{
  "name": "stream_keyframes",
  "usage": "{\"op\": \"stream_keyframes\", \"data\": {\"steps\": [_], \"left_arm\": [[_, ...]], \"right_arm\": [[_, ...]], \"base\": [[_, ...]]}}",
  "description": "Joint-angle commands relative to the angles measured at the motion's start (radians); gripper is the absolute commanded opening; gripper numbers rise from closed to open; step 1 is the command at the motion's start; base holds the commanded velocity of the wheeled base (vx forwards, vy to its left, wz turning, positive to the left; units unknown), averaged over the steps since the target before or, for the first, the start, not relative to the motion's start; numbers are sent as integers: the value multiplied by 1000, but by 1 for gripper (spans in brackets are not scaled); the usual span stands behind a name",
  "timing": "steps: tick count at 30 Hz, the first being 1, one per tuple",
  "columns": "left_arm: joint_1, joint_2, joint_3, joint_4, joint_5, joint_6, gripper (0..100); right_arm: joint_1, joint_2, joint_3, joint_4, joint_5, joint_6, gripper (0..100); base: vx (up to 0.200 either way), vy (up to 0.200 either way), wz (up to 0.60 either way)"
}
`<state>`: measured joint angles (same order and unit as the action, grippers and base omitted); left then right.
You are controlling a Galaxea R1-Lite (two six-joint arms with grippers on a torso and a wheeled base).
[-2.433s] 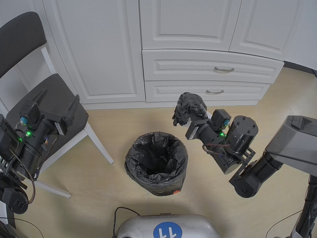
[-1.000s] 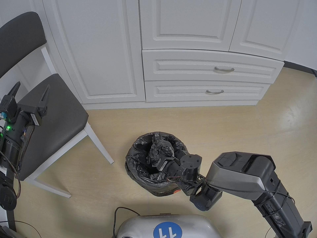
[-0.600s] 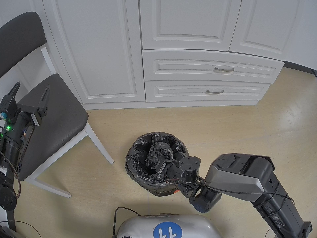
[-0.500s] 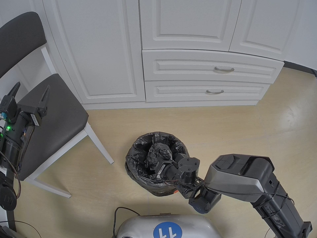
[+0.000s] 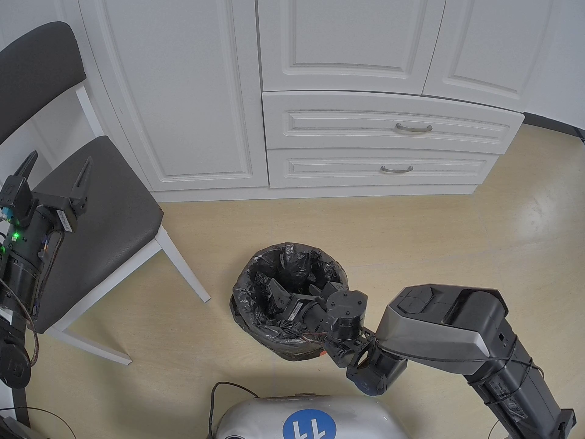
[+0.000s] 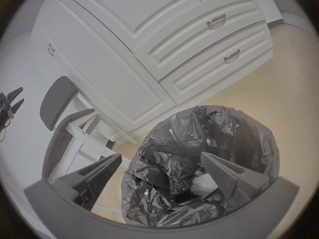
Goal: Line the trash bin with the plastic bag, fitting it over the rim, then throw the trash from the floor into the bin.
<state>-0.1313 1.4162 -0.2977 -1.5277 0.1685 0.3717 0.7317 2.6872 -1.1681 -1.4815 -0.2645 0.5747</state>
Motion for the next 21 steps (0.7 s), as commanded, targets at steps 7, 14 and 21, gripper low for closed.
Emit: {"op": "stream_keyframes", "data": {"steps": [7, 14, 21], "left_arm": [[-42, 1, 31, 0, 0, 0, 100], [-174, -14, 183, -2, 2, -30, 100], [-188, -36, 164, 0, -3, -48, 100]], "right_arm": [[-37, -293, 234, 9, 14, -180, 100], [-245, -665, 585, 4, 2, -645, 100], [-397, -926, 746, 79, 4, -656, 100]], "base": [[0, 0, 0], [0, 0, 0], [0, 0, 0]]}}
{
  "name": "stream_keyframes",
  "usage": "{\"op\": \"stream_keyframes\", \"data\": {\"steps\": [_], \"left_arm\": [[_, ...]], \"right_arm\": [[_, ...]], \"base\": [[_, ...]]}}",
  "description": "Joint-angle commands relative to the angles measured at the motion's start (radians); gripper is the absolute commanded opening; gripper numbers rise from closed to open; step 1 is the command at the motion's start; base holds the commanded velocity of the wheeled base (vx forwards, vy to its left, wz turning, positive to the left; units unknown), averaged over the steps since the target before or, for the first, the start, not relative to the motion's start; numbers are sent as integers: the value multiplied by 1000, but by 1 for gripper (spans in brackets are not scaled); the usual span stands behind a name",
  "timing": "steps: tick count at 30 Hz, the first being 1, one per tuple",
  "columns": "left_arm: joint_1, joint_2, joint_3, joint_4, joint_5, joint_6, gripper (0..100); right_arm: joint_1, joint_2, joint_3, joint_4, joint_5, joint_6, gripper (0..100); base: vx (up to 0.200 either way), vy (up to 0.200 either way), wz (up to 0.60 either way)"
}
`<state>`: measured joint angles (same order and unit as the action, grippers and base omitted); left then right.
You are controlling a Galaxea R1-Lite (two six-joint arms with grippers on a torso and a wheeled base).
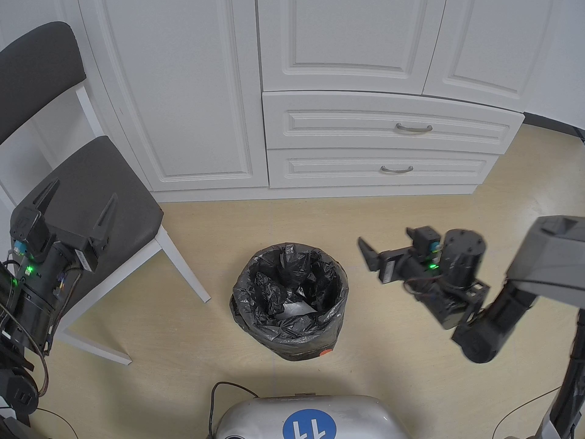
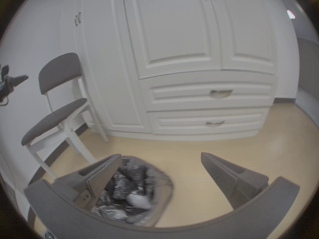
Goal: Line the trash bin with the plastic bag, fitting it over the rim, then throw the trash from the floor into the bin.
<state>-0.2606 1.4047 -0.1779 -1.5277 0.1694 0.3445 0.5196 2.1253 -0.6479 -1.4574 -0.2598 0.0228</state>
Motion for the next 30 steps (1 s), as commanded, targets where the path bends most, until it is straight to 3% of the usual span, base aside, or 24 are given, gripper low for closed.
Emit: {"op": "stream_keyframes", "data": {"steps": [1, 4, 9, 13, 15, 23, 28, 30], "left_arm": [[-55, -12, 5, 4, -4, -22, 100], [-40, 20, -130, 69, -2, -21, 100], [-25, -53, -354, 380, -2, -24, 100], [-29, -210, -479, 667, -4, -55, 100], [-29, -280, -525, 778, -2, -70, 100], [-26, -563, -535, 1008, 7, -84, 100], [-25, -713, -526, 1092, 9, -84, 100], [-25, -820, -520, 1160, 9, -84, 100]], "right_arm": [[-208, -421, 234, 127, 5, -103, 100], [-239, -478, 180, 267, 8, -103, 100], [-270, -590, -26, 603, -16, -75, 100], [-276, -688, -210, 870, -90, 19, 100], [-276, -746, -274, 956, -95, 49, 100], [-262, -1030, -331, 1025, -101, 48, 100], [-265, -1243, -239, 1040, -101, 45, 100], [-285, -1420, -162, 1069, -101, 31, 100]], "base": [[0, 0, 0], [0, 0, 0], [0, 0, 0], [0, 0, 0], [0, 0, 0], [0, 0, 0], [0, 0, 0], [0, 0, 0]]}}
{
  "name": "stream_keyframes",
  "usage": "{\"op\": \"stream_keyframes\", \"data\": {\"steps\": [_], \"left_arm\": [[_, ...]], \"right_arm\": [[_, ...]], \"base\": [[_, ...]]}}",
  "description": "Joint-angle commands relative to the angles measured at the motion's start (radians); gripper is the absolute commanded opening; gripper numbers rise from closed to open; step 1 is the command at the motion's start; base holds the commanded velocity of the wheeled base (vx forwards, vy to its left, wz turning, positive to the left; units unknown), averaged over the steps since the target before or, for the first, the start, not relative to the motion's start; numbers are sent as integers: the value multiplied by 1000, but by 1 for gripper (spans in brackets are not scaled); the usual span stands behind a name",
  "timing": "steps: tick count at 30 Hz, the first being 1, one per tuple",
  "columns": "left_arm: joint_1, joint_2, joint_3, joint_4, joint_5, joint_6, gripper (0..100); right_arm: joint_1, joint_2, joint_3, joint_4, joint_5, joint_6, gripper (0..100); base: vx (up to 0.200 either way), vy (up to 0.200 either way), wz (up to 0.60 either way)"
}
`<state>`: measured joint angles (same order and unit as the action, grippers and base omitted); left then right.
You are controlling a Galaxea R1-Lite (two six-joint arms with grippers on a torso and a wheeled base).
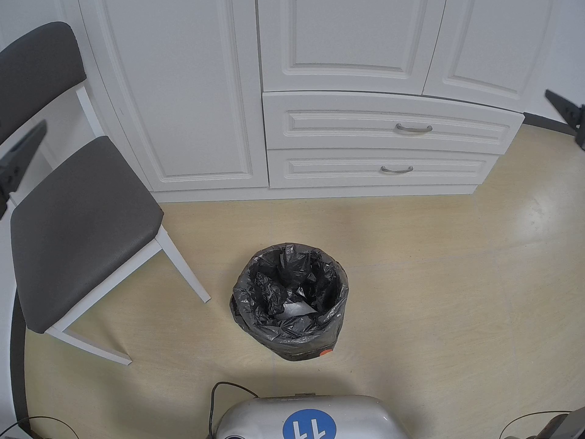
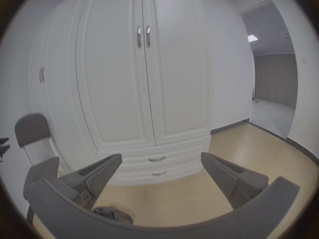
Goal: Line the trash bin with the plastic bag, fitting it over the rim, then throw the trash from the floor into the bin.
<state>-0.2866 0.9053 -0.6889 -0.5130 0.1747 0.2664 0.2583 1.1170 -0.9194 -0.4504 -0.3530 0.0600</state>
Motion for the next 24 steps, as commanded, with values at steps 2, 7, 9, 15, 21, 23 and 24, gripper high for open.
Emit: {"op": "stream_keyframes", "data": {"steps": [2, 7, 9, 15, 21, 23, 24], "left_arm": [[6, -373, -7, 191, 3, -6, 100], [37, -459, 22, 254, 0, -6, 100], [50, -488, 46, 252, 0, -6, 100], [118, -591, 106, 255, -3, -3, 100], [193, -701, 169, 258, -9, -3, 100], [222, -749, 200, 258, -7, -1, 100], [233, -767, 212, 258, -7, -1, 100]], "right_arm": [[-40, -517, 140, 99, 0, -29, 100], [-119, -732, 172, 234, 14, -48, 100], [-160, -815, 185, 283, 34, -48, 100], [-237, -1023, 229, 392, 95, -46, 100], [-257, -1117, 238, 452, 120, -34, 100], [-257, -1117, 240, 452, 129, -5, 100], [-257, -1117, 246, 455, 131, 7, 100]], "base": [[0, 0, 0], [0, 0, 0], [0, 0, 0], [0, 0, 0], [0, 0, 0], [0, 0, 0], [0, 0, 0]]}}
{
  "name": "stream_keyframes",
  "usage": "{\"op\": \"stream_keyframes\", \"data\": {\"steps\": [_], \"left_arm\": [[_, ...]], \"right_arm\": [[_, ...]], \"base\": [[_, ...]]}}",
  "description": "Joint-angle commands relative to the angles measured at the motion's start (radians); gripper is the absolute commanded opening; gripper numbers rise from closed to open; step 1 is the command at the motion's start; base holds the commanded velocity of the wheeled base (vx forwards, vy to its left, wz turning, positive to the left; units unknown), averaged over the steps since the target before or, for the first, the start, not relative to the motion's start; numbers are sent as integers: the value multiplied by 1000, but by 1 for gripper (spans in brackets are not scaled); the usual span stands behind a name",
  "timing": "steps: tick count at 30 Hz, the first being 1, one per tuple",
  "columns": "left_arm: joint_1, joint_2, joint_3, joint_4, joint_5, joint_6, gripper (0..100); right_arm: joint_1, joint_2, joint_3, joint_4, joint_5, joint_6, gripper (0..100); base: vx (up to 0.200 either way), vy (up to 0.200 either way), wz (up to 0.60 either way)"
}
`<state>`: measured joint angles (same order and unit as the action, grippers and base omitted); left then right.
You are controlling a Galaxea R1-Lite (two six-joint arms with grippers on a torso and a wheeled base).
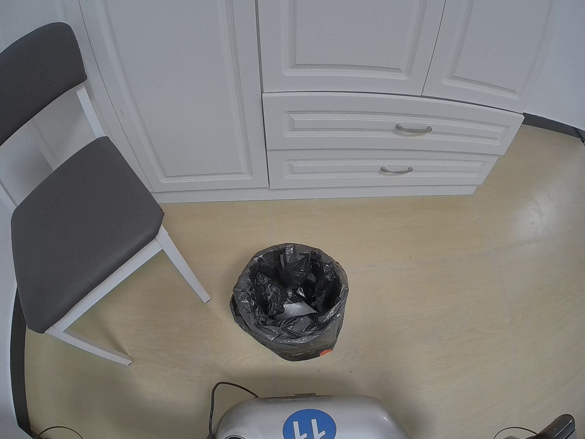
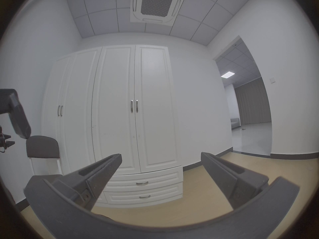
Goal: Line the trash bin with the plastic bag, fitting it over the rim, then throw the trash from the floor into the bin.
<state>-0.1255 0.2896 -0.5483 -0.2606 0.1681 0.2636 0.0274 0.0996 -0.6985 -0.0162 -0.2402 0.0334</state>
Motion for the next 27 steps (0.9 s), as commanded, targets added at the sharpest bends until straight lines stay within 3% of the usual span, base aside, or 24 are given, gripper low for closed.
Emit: {"op": "stream_keyframes", "data": {"steps": [1, 5, 8, 14, 18, 22, 27], "left_arm": [[83, -170, 82, 8, 1, 2, 100], [107, -237, 114, 32, 1, 2, 100], [126, -288, 130, 138, 16, -14, 100], [126, -288, 195, 135, 33, -103, 100], [126, -288, 329, 109, 36, -104, 100], [126, -288, 442, -3, 36, -98, 100], [127, -290, 519, -52, 34, -95, 100]], "right_arm": [[-26, -100, 36, 27, 19, 45, 100], [-26, -100, 103, 25, 30, 49, 100], [-26, -100, 197, 22, 62, 54, 100], [-26, -100, 298, 18, 96, 69, 100], [-26, -100, 406, -39, 98, 68, 100], [-26, -100, 505, -202, 98, 49, 100], [-26, -100, 587, -288, 98, 13, 100]], "base": [[0, 0, 0], [0, 0, 0], [0, 0, 0], [0, 0, 0], [0, 0, 0], [0, 0, 0], [0, 0, 0]]}}
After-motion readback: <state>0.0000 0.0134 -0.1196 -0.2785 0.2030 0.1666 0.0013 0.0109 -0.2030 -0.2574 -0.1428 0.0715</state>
